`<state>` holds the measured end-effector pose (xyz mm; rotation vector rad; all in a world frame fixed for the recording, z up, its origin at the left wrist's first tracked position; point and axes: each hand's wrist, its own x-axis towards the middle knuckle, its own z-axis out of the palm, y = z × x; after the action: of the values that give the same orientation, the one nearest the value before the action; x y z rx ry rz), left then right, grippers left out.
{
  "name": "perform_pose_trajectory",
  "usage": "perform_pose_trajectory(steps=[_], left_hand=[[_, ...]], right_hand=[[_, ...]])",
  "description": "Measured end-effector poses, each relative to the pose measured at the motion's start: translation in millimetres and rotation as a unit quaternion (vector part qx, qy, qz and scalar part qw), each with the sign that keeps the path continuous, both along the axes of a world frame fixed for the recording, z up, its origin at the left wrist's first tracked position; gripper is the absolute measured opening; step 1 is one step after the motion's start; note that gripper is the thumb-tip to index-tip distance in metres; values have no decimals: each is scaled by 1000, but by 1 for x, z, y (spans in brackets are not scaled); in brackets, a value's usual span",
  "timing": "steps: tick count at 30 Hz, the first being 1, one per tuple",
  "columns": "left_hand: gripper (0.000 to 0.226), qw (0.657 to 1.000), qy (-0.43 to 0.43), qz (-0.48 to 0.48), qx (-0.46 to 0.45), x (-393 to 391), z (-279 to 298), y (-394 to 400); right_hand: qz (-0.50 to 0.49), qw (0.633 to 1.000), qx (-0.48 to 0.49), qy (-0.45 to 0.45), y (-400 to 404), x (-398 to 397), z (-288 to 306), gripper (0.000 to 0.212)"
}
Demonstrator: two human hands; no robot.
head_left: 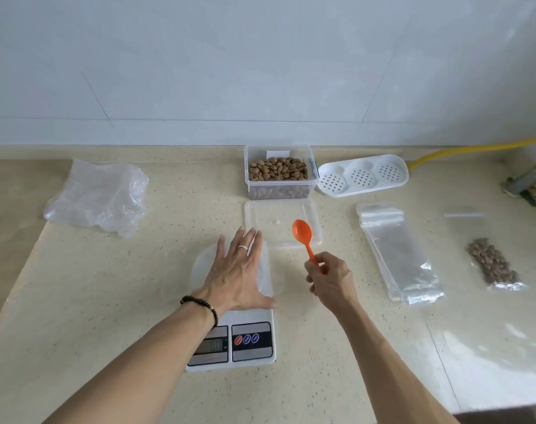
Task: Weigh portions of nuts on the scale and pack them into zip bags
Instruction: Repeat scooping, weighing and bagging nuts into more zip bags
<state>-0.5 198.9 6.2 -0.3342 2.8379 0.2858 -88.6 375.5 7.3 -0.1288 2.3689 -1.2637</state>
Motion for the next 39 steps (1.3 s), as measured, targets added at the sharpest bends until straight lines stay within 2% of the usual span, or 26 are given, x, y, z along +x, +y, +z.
perform_pose_trajectory(steps=[4,8,11,15,19,22,28,32,36,39], left_hand=[[137,1000,-8,23,1,-11,3,3],[132,998,23,56,37,-9,16,9],[128,989,71,93,96,-6,30,11],[122,979,132,116,108,-11,47,11],[126,983,106,124,87,-19,60,12],[132,986,75,134,65,-23,63,9],[100,964,153,179,123,-31,66,-9],[99,965,158,171,117,-43,70,-30],[101,969,160,149,115,-62,76,-52],[104,970,175,134,100,-79,72,-70]], right_hand=[[35,999,4,-25,-15,-15,5,16],[76,990,-56,-103,-26,-20,14,33],[121,976,-84,-159,-33,-24,22,16],[118,978,-89,-145,-44,-36,32,10],[151,965,-132,-170,-49,-44,43,10],[172,963,-137,-158,-55,-49,48,10],[169,970,-118,-128,-72,-62,52,14],[101,980,-113,-127,-83,-78,62,23],[81,996,-33,-25,-84,-108,72,24],[46,998,-30,18,-82,-131,79,15]])
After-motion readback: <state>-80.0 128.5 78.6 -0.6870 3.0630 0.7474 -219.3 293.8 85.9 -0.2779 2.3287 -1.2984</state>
